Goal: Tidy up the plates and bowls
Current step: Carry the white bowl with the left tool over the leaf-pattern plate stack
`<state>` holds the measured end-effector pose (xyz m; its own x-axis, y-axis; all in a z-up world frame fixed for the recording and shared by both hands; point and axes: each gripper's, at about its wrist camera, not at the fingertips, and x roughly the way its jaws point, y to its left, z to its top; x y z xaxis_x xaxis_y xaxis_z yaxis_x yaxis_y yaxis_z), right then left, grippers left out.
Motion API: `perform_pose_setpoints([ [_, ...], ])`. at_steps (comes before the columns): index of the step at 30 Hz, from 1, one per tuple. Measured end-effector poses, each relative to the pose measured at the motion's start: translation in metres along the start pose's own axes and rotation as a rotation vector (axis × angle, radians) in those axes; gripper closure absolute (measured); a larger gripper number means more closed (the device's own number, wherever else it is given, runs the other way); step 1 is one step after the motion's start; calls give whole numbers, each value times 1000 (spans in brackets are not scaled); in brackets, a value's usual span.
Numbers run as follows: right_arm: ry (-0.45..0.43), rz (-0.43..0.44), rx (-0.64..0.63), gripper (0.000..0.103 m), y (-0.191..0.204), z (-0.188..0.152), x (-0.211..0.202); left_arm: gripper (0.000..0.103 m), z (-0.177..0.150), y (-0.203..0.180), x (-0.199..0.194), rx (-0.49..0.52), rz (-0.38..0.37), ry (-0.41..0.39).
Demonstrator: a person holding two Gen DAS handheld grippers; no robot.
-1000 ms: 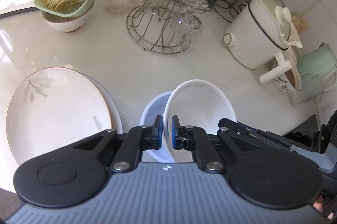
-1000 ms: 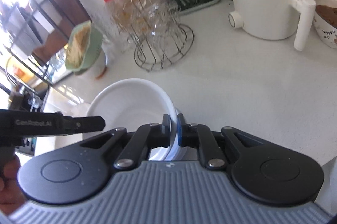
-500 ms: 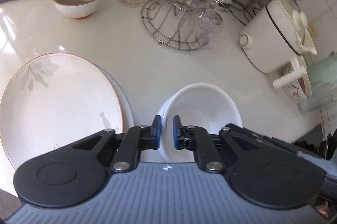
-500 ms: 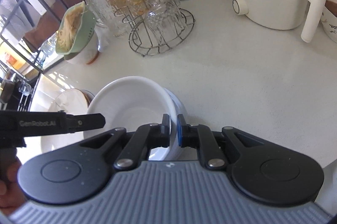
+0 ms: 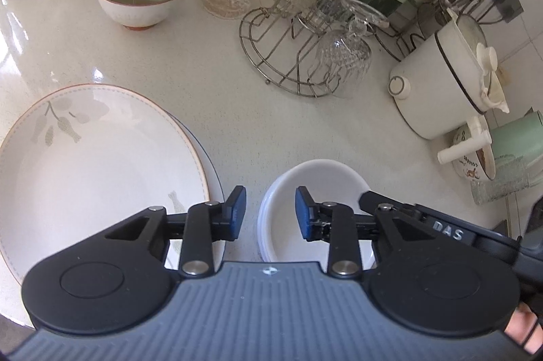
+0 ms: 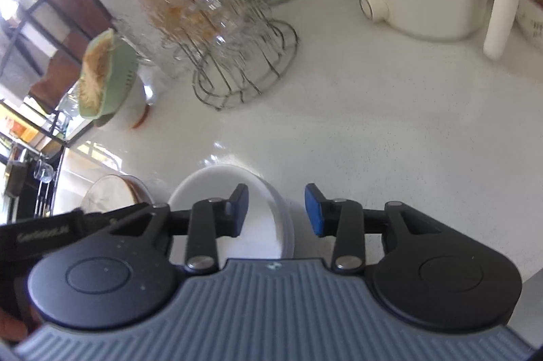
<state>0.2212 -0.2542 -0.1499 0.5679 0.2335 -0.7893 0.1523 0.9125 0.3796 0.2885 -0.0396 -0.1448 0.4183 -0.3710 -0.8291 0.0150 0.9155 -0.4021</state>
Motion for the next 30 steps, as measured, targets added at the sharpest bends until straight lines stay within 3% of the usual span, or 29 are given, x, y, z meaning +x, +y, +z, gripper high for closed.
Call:
perform_pose_setpoints([
  [7,59,-3,60,69,-8,-12,17,66,1,-6,9,54,-5,40],
  [17,99,-51,102,87,-12,-18,19,65,1,-19,21,95,-11,70],
  [25,104,-86,47,89,-13,-14,14,55,-3,-40,39,124,-15,109],
  [30,95,-116,80,89,-32,-15,4,55,-9,-65,56,186,-26,141],
])
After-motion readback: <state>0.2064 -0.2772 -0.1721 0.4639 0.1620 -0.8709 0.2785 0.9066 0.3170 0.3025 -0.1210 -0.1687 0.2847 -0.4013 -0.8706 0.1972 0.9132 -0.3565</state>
